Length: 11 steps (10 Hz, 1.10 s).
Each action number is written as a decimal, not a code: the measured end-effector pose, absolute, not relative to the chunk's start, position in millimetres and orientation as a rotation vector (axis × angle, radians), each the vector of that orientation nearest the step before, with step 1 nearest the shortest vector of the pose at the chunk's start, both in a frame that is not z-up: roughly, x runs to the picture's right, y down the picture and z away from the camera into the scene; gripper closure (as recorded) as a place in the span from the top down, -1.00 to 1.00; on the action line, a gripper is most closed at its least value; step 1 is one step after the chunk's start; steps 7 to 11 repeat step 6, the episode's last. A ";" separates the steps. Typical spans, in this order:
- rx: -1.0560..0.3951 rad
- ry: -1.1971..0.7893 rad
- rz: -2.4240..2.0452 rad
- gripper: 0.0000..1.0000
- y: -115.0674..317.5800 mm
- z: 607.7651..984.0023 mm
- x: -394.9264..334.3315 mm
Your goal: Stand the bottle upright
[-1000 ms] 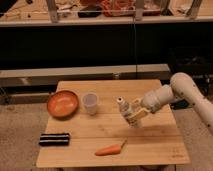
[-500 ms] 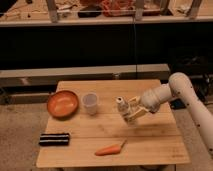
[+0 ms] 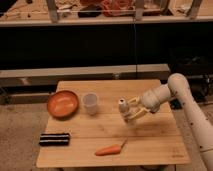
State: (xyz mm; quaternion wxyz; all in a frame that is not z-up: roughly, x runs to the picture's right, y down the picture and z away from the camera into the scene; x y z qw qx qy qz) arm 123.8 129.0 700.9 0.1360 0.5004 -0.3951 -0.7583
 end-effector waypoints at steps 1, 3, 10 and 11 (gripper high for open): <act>1.434 -1.144 -2.188 -1.00 131.3 701.1 124.5; 1.407 -1.130 -2.174 -1.00 135.9 699.6 130.2; 1.368 -1.063 -2.203 -1.00 139.6 696.4 126.9; 1.368 -1.063 -2.203 -1.00 139.6 696.4 126.9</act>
